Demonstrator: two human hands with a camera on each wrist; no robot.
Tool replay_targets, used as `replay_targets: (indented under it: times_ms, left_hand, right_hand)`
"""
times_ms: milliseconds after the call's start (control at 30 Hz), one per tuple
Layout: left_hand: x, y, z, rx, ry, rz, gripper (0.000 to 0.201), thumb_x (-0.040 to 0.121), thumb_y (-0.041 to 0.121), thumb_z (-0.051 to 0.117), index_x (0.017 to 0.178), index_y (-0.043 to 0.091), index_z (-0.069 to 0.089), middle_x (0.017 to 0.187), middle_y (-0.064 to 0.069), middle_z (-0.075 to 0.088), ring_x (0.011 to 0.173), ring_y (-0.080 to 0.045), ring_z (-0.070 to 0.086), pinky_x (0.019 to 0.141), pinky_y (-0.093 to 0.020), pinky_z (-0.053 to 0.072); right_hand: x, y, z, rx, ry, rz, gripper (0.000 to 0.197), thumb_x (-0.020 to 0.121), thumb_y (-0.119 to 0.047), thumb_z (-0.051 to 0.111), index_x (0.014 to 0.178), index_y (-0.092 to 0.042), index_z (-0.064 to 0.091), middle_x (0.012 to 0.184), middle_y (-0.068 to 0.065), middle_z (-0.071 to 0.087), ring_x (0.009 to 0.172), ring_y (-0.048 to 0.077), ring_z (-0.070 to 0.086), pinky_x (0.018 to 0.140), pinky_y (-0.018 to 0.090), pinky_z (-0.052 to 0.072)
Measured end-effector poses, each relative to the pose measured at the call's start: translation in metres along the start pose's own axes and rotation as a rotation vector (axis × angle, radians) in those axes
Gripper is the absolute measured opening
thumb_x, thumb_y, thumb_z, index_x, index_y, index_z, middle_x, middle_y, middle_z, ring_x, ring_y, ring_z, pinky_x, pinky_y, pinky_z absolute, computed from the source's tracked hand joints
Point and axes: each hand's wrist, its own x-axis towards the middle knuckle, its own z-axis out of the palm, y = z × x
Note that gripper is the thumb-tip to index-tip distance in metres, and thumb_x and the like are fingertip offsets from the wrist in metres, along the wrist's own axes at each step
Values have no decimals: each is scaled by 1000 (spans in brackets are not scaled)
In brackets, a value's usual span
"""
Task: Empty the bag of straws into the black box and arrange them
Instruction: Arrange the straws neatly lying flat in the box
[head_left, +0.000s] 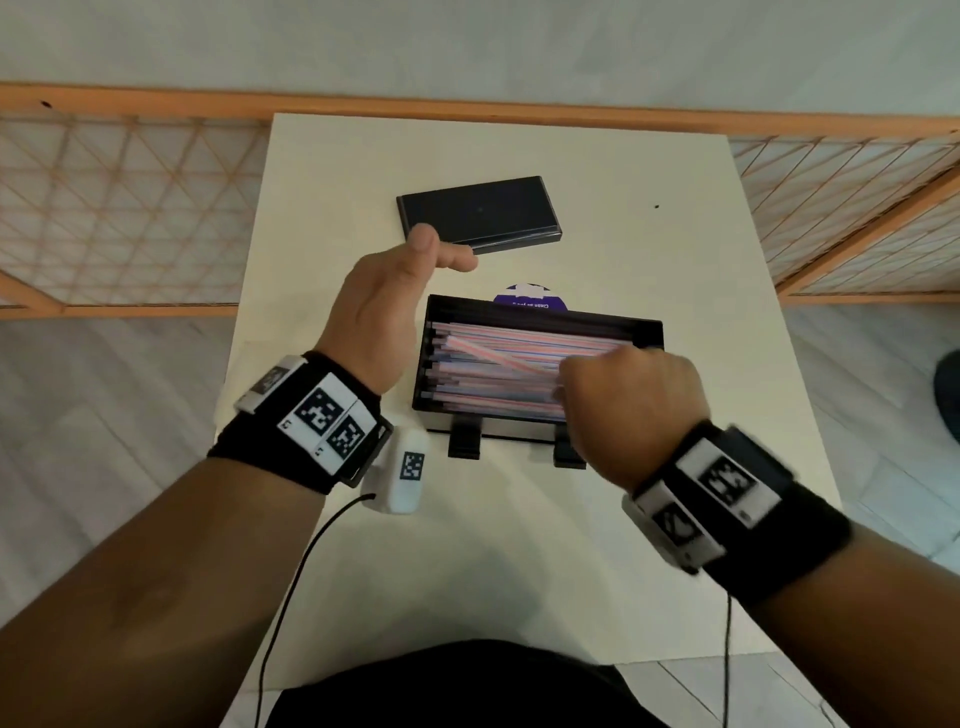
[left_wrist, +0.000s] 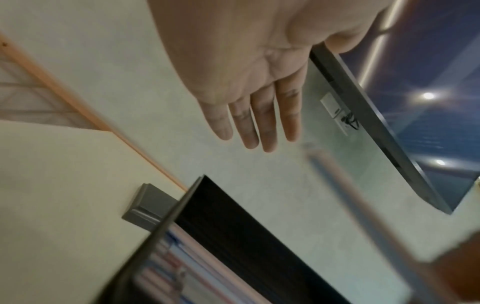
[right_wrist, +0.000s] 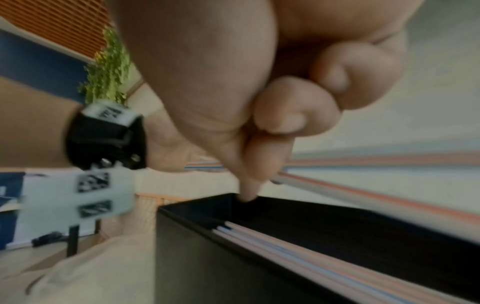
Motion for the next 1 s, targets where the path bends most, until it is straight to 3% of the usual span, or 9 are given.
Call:
replay_targets:
  times_ms: [67,133,200,300,433,533,733,933,1000]
  left_hand:
    - [-1,5,6,109,-41,58,61,96,60,27,110,23,72,117,10,71,117,0,61,109,-28,42]
    - [-5,8,17,232,-135,82,52,90,58,41,111,19,70,109,10,68,105,-3,62,94,-20,45]
    - [-9,5,30,474,-325,90,59,75,57,55,118,17,64,113,6,63,106,-12,58,94,-26,45]
    - [-15,-5,50,1062,-579,138,90,61,70,48,135,19,48,137,1,54,125,-21,48,107,-41,40]
    - [-29,-8,60,1309,-668,97,103,65,74,53,149,18,32,157,-6,35,146,-28,29,118,-51,23]
    - [-49,-7,62,1301,-700,11,98,71,65,61,150,18,27,160,-8,28,149,-29,22,119,-50,23]
    - [-35,1,76,1222,-715,-85,98,65,65,71,143,19,34,145,-2,43,136,-25,40,115,-48,33]
    - [-45,-5,78,1179,-640,-79,68,75,50,70,132,25,46,131,1,58,122,-25,58,110,-44,40]
    - [-49,-7,79,1158,-625,-81,68,75,51,69,134,25,45,132,0,59,124,-25,57,111,-44,40]
  right_hand:
    - [17,2,6,99,-55,5,40,85,-60,55,100,-23,56,89,0,67,79,28,65,61,31,40]
    - [26,4,18,190,-66,0,75,71,-86,40,111,-25,55,99,-3,62,90,23,60,72,34,49]
    - [30,8,36,198,-120,5,103,53,-98,30,122,-25,52,113,-2,57,106,24,53,91,44,49]
    - [34,7,56,189,-231,47,124,41,-98,32,139,-21,37,133,1,46,122,29,45,105,54,38]
    - [29,6,72,204,-253,17,103,56,-82,53,139,-24,35,136,0,44,125,29,44,105,51,38]
    - [16,4,75,185,-269,-36,94,62,-75,60,138,-25,36,136,-2,45,127,26,44,107,50,37]
    - [25,-1,75,224,-278,-14,105,57,-72,62,144,-21,32,142,-2,42,132,26,40,112,56,29]
    - [21,-1,75,228,-280,-31,80,63,-69,60,129,-27,47,127,-6,60,118,25,56,107,50,37]
    - [19,-2,75,242,-271,-31,83,62,-66,60,133,-27,44,132,-4,58,122,26,55,110,49,36]
